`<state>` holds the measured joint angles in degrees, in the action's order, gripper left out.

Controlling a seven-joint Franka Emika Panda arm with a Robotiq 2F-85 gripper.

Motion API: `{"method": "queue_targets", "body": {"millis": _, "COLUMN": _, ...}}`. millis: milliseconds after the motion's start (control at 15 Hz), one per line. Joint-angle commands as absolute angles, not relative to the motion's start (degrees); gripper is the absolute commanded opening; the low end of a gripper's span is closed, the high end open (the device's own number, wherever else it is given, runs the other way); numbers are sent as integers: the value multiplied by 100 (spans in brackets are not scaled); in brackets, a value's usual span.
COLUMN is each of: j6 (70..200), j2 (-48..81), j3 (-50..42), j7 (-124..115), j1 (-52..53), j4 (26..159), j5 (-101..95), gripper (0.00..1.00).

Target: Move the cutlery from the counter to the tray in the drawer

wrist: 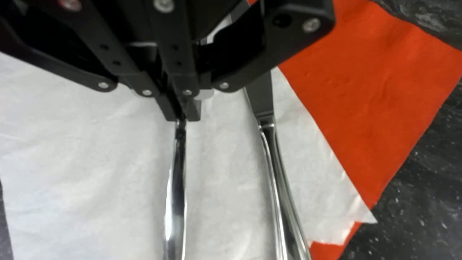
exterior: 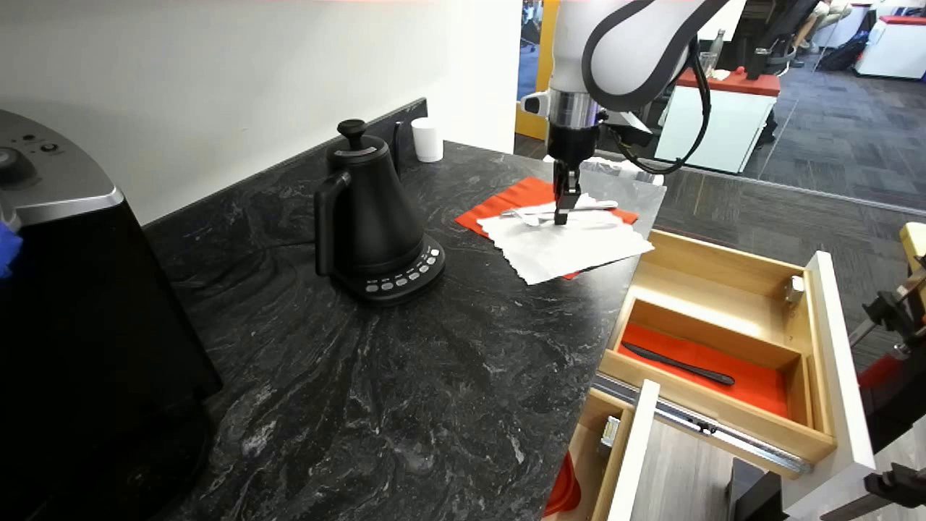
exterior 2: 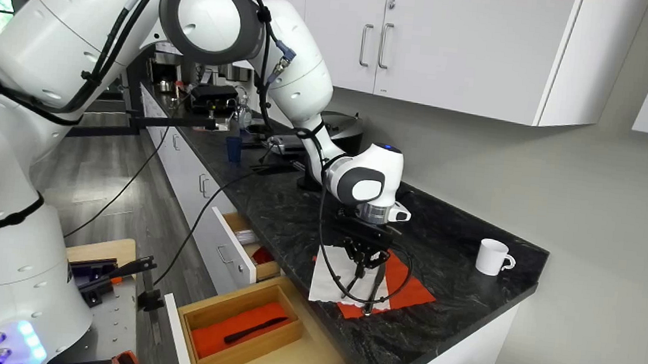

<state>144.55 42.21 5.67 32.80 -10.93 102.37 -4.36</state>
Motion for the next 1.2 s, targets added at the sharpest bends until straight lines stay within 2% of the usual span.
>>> {"method": "queue_targets", "body": {"millis": 0, "j6": 14252, "j2": 3695, "j3": 606, "j7": 3019, "j1": -950, "j4": 10490, "j5": -410, "gripper": 4}}
{"method": "queue_targets", "body": {"millis": 400, "j6": 13951, "j2": 3154, "j3": 784, "j7": 2546, "j1": -844, "j4": 11079, "j5": -28, "gripper": 4}}
{"method": "queue_targets", "body": {"millis": 1133, "j6": 14870, "j2": 1134, "j3": 904, "j7": 2669, "j1": -781, "j4": 14003, "j5": 660, "gripper": 4}}
